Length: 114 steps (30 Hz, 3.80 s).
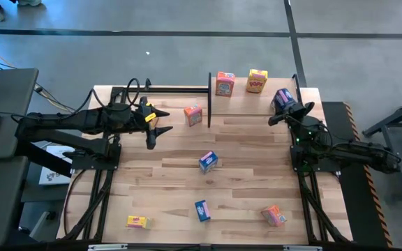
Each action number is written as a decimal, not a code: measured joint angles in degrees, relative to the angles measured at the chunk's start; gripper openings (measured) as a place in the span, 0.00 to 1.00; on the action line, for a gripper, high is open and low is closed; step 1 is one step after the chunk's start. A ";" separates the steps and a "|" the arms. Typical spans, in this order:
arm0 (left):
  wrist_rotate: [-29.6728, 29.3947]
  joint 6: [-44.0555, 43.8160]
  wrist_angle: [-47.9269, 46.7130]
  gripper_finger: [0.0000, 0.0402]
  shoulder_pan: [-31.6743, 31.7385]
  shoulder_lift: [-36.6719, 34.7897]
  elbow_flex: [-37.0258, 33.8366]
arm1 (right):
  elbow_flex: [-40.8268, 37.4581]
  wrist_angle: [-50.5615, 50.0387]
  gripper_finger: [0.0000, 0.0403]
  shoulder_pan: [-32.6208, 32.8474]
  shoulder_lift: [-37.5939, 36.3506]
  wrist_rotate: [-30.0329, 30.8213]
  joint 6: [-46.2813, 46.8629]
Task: Stack cereal on shelf
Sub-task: Put the top left blue cereal box on the shelf
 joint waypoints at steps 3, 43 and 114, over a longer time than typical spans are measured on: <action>-0.02 0.00 0.00 0.61 0.00 0.00 0.00 | -0.01 0.56 0.59 0.00 0.00 1.09 -0.18; -0.02 -0.53 0.00 0.61 -0.01 0.00 0.00 | 18.64 0.38 0.59 0.05 0.00 -7.33 0.34; -0.09 -0.46 0.22 0.61 -0.02 0.02 0.02 | 42.84 -61.01 0.59 2.82 9.40 -46.21 42.35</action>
